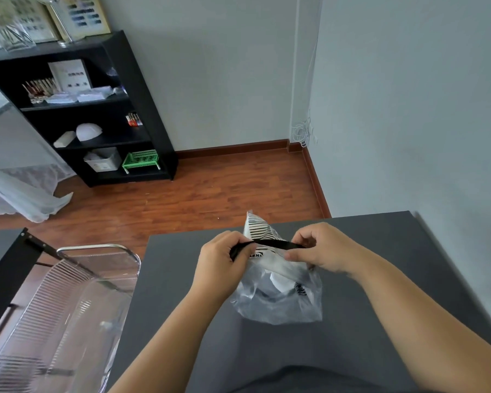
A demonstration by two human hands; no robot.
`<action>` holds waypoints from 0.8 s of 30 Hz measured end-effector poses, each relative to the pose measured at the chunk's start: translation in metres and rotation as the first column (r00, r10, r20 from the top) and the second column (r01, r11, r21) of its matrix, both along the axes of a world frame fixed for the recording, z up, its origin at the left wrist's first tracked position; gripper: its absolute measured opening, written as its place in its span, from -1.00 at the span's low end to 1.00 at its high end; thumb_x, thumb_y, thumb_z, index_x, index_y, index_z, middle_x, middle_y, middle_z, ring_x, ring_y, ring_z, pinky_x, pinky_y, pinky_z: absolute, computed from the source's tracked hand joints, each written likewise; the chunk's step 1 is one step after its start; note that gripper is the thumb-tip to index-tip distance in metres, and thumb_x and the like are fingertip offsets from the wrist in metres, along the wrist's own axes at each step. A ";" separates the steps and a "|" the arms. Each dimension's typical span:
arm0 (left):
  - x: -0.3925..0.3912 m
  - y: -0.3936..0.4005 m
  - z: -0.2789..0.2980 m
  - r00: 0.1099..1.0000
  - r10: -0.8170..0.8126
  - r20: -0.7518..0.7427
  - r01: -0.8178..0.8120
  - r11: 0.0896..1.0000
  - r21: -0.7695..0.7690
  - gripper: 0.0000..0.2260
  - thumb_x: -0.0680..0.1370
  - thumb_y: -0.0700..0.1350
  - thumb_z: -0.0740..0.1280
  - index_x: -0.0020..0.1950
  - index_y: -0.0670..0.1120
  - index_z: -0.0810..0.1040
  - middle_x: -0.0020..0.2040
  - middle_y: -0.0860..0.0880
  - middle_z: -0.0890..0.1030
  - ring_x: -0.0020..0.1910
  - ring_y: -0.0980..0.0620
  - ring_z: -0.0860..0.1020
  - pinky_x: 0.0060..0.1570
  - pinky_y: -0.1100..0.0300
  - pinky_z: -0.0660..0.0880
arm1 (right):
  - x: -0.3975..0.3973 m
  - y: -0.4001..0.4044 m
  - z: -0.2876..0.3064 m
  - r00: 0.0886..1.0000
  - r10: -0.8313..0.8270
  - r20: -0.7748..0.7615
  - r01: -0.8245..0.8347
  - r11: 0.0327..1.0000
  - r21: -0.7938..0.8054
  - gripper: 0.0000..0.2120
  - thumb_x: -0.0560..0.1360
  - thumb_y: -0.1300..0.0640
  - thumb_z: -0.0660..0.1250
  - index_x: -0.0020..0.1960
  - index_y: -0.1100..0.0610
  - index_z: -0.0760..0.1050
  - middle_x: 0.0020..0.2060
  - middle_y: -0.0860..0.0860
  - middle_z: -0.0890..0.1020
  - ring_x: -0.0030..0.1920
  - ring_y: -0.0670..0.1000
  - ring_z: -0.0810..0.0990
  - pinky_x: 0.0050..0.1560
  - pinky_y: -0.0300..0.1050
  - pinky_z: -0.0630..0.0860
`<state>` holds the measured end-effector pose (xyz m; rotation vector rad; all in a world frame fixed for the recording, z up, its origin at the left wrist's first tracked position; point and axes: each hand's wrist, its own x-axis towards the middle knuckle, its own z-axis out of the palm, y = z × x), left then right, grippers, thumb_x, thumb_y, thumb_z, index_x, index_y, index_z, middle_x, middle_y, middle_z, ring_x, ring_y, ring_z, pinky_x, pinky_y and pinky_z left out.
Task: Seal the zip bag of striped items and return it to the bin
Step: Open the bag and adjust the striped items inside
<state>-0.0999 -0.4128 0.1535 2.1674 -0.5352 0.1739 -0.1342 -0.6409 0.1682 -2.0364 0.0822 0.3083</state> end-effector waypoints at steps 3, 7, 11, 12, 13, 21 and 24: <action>0.000 0.009 -0.003 0.999 0.014 -0.045 -0.017 0.999 -0.052 -0.89 0.44 -0.17 0.51 -0.24 0.02 0.64 -0.27 0.09 0.59 -0.27 0.05 0.56 -0.27 0.19 0.50 | -0.003 -0.009 0.003 0.999 0.010 0.052 -0.011 1.000 0.026 -0.88 0.35 0.02 0.58 -0.23 0.01 0.65 -0.42 -0.08 0.61 -0.39 -0.10 0.51 -0.28 -0.12 0.50; -0.002 0.001 0.005 0.989 -0.118 -0.085 0.109 0.988 -0.109 -0.85 0.38 -0.13 0.52 -0.14 0.10 0.67 -0.18 0.12 0.66 -0.15 0.07 0.63 -0.15 0.28 0.52 | -0.001 0.000 0.007 0.963 0.036 0.269 -0.008 0.995 -0.104 -0.87 0.34 0.09 0.58 -0.27 -0.03 0.64 -0.35 -0.12 0.65 -0.38 -0.19 0.52 -0.32 -0.26 0.46; 0.002 -0.011 0.008 0.985 -0.169 -0.032 0.168 0.985 -0.033 -0.87 0.43 -0.19 0.53 -0.09 0.01 0.71 -0.20 0.13 0.65 -0.21 0.15 0.61 -0.19 0.43 0.46 | -0.001 0.010 0.010 0.902 0.088 0.423 0.015 0.972 -0.234 -0.84 0.35 0.06 0.57 -0.30 -0.03 0.59 -0.35 -0.14 0.61 -0.30 -0.13 0.57 -0.30 -0.25 0.49; 0.003 -0.012 0.009 0.986 -0.167 0.005 0.167 0.986 -0.012 -0.89 0.44 -0.20 0.53 -0.10 -0.01 0.72 -0.21 0.13 0.65 -0.21 0.15 0.60 -0.19 0.43 0.45 | -0.001 0.009 0.010 0.903 0.083 0.421 0.018 0.973 -0.230 -0.84 0.35 0.03 0.56 -0.29 -0.05 0.59 -0.35 -0.15 0.61 -0.30 -0.14 0.57 -0.31 -0.27 0.48; 0.003 -0.012 0.009 0.986 -0.162 0.040 0.162 0.987 0.002 -0.90 0.44 -0.21 0.53 -0.10 -0.02 0.72 -0.21 0.13 0.64 -0.20 0.16 0.60 -0.18 0.43 0.45 | -0.001 0.007 0.010 0.917 0.068 0.392 0.014 0.979 -0.203 -0.85 0.36 -0.02 0.55 -0.28 -0.07 0.59 -0.34 -0.16 0.62 -0.31 -0.17 0.57 -0.31 -0.31 0.47; 0.005 0.008 0.010 0.978 -0.155 -0.136 0.143 0.985 -0.096 -0.85 0.42 -0.27 0.50 -0.23 -0.02 0.68 -0.18 0.12 0.64 -0.19 0.15 0.62 -0.21 0.33 0.51 | -0.010 -0.024 -0.001 0.999 -0.018 0.044 0.004 0.956 0.295 -0.91 0.44 0.19 0.49 -0.23 0.13 0.65 -0.37 0.04 0.65 -0.33 -0.01 0.57 -0.23 -0.06 0.47; 0.002 0.008 0.012 0.929 -0.229 -0.290 0.208 0.973 -0.100 -0.89 0.39 -0.19 0.40 -0.25 0.02 0.61 -0.18 0.10 0.65 -0.26 0.17 0.59 -0.25 0.25 0.50 | -0.011 -0.017 0.002 0.997 0.024 0.070 -0.048 0.931 0.361 -0.89 0.38 0.12 0.53 -0.22 0.14 0.64 -0.37 0.07 0.64 -0.35 0.01 0.57 -0.27 -0.11 0.50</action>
